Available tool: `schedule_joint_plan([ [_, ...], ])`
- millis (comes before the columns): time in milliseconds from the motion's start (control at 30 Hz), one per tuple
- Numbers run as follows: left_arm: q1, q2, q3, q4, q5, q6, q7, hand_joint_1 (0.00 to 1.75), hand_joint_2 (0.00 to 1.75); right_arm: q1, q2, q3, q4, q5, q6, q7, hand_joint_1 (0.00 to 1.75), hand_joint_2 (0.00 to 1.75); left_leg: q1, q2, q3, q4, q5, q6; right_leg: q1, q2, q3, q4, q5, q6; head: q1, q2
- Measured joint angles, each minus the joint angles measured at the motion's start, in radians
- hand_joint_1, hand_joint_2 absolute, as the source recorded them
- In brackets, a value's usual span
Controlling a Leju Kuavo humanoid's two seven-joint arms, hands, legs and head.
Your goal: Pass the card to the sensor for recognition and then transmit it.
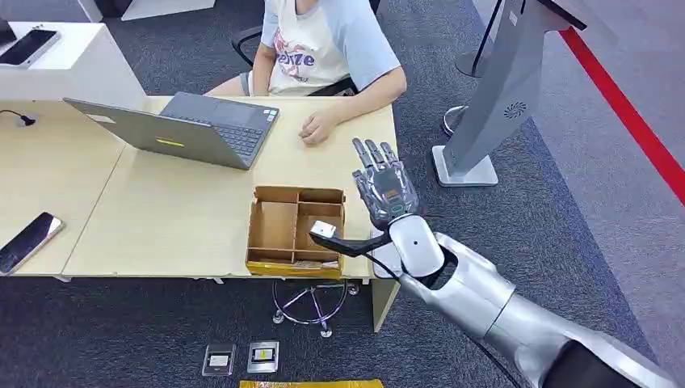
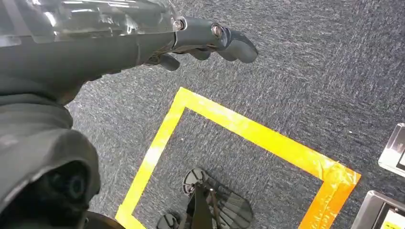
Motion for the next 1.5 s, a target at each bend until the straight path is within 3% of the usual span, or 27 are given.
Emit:
schedule_joint_plan([
  [1500, 0.0, -0.001, 0.006, 0.005, -0.01, 0.003, 0.033, 0.0, 0.0, 0.087, 0.004, 0.072, 0.211, -0.033, 0.023, -0.056, 1.75, 1.75, 0.0, 0.0, 0.0, 0.0, 0.0, 0.0, 0.0, 0.0, 0.0, 0.0, 0.0, 0.0, 0.0, 0.0],
])
